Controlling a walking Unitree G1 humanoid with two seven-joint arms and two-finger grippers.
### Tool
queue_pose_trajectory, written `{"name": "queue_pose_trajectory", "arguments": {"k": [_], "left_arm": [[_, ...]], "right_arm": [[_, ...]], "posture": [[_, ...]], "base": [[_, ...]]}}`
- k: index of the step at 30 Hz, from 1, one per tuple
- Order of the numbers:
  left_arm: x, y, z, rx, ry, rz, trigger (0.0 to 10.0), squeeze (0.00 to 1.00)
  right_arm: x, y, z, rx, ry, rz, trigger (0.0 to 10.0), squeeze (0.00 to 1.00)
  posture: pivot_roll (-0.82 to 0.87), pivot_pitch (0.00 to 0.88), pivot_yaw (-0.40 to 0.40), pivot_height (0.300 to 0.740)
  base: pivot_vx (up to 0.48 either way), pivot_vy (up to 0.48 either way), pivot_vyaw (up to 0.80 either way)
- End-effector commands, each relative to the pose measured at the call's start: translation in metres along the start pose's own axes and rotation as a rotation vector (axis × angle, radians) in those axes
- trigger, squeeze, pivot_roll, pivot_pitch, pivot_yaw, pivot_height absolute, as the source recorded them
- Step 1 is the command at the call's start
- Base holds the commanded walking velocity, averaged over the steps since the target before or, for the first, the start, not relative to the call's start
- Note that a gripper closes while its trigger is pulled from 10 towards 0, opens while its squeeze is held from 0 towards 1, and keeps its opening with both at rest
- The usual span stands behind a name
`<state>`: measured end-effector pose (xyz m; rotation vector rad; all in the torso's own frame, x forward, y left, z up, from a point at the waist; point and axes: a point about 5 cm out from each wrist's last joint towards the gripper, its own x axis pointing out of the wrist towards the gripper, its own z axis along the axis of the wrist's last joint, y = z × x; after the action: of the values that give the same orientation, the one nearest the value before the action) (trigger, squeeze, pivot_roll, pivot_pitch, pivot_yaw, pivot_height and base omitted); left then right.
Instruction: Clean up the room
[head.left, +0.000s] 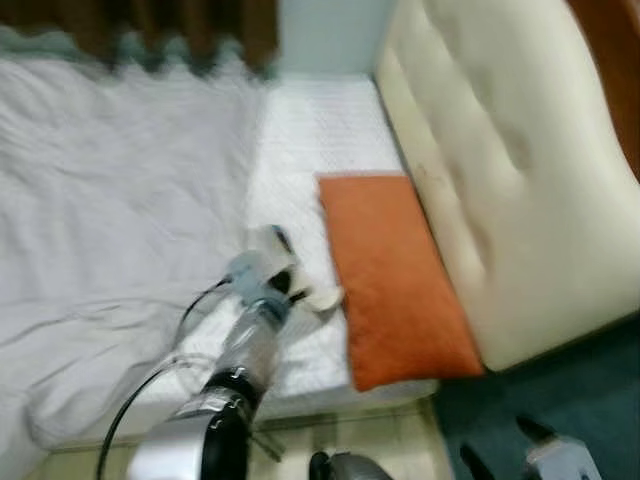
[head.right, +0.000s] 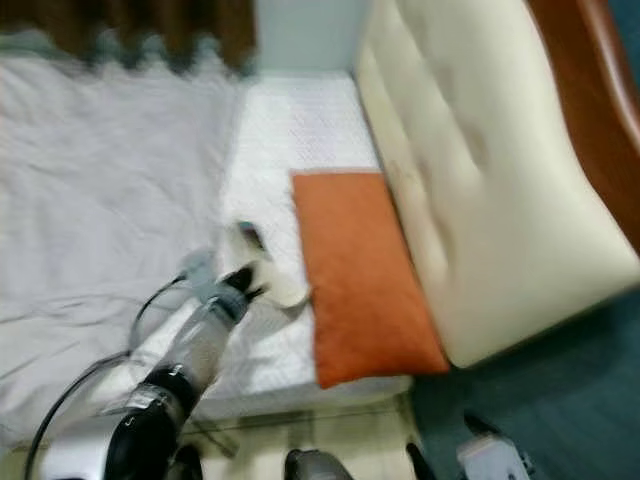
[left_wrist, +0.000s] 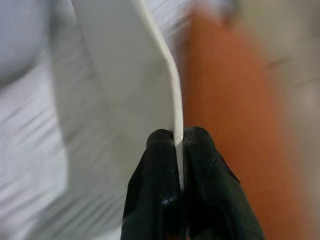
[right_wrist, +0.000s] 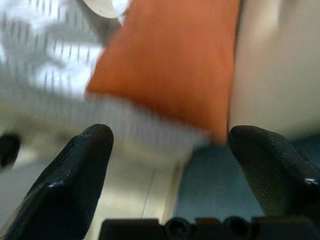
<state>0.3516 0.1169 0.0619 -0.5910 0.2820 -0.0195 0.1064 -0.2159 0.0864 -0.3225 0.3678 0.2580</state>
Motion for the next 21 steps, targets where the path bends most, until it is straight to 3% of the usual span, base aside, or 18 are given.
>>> {"name": "queue_pose_trajectory", "arguments": {"k": [1,4,5,6,8,10,13,14,18,20,21], "left_arm": [[-0.013,0.018,-0.037,0.025,0.166,0.078,10.0,0.00],[-0.023,0.047,-0.039,0.060,0.183,0.168,10.0,0.00],[-0.023,0.047,-0.039,0.060,0.183,0.168,10.0,0.00],[-0.028,0.063,-0.034,0.064,0.170,0.218,10.0,0.00],[-0.029,0.070,-0.031,0.093,0.167,0.234,10.0,0.00],[-0.030,0.079,-0.019,0.231,0.162,0.245,10.0,0.00],[-0.023,0.071,-0.008,0.376,0.151,0.187,10.0,0.00],[-0.021,0.068,-0.007,0.379,0.146,0.174,10.0,0.00],[-0.016,0.058,-0.005,0.343,0.138,0.159,10.0,0.00],[-0.011,0.043,-0.006,0.254,0.128,0.141,10.0,0.00],[-0.011,0.043,-0.006,0.254,0.128,0.141,10.0,0.00]], "right_arm": [[-0.004,0.004,0.010,0.009,-0.005,0.013,10.0,0.00],[-0.008,0.013,0.013,0.018,0.014,0.056,10.0,0.00],[-0.008,0.013,0.013,0.018,0.014,0.056,10.0,0.00],[-0.006,0.015,0.013,0.017,0.020,0.067,10.0,0.00],[-0.005,0.014,0.013,0.022,0.019,0.059,10.0,0.00],[-0.001,0.012,0.016,0.033,0.013,0.037,10.0,0.00],[0.002,0.014,0.018,0.044,0.013,0.023,10.0,0.00],[0.002,0.015,0.018,0.047,0.015,0.022,10.0,0.00],[0.004,0.020,0.020,0.069,-0.001,0.021,10.0,0.00],[0.006,0.034,0.026,0.166,-0.045,0.089,10.0,0.00],[0.006,0.034,0.026,0.166,-0.045,0.089,10.0,0.00]], "posture": [[-0.59,0.569,-0.243,0.740],[-0.56,0.585,-0.235,0.740],[-0.56,0.585,-0.235,0.740],[-0.55,0.590,-0.227,0.740],[-0.55,0.586,-0.218,0.740],[-0.54,0.580,-0.194,0.740],[-0.52,0.572,-0.172,0.740],[-0.51,0.571,-0.162,0.740],[-0.51,0.571,-0.151,0.740],[-0.51,0.570,-0.133,0.740],[-0.51,0.570,-0.133,0.740]], "base": [[0.000,0.000,0.00],[0.000,0.000,0.00],[0.000,0.000,0.00],[0.000,0.000,0.00],[0.000,0.000,0.00],[0.000,0.000,0.00],[0.000,0.000,0.00],[0.000,0.000,0.00],[0.000,0.000,0.00],[0.000,0.000,0.00],[0.000,0.000,0.00]]}}
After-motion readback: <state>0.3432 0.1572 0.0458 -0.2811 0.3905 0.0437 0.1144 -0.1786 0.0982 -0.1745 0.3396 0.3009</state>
